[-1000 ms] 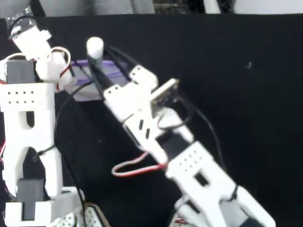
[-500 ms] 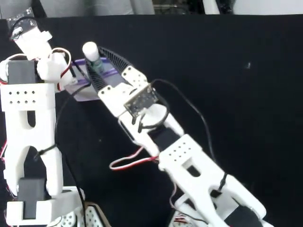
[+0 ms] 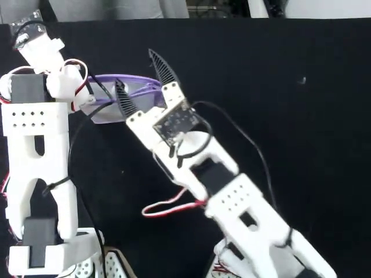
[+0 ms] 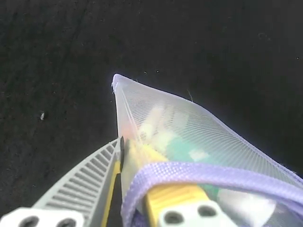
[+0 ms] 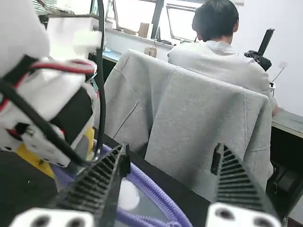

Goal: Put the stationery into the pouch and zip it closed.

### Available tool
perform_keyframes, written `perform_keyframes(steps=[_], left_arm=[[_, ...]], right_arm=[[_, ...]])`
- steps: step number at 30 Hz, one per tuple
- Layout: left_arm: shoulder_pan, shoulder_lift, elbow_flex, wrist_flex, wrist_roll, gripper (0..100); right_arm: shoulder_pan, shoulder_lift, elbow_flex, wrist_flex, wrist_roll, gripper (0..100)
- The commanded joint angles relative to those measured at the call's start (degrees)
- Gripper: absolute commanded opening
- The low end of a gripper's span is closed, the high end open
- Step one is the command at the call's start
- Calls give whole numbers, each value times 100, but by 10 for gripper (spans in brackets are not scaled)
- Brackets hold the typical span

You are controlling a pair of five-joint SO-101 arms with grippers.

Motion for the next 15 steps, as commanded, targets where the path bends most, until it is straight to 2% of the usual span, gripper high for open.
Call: perform_keyframes(steps=[1,5,9,12,15], left_arm=[[13,-88,-48,-26,62,30],[-4,-79,-66,-35,44,30],[-180,-88,-75,-211,44,30],[-295,-97,-84,-220,44,30],[-277,-97,-66,-211,44,30]], right_arm=[[-18,-901,-884,1574,35,258],[18,-1385,-1218,3138,79,258],[466,-1736,-1121,4132,88,258],[888,-1780,-576,4220,88,258],[941,-1780,338,3666,88,258]])
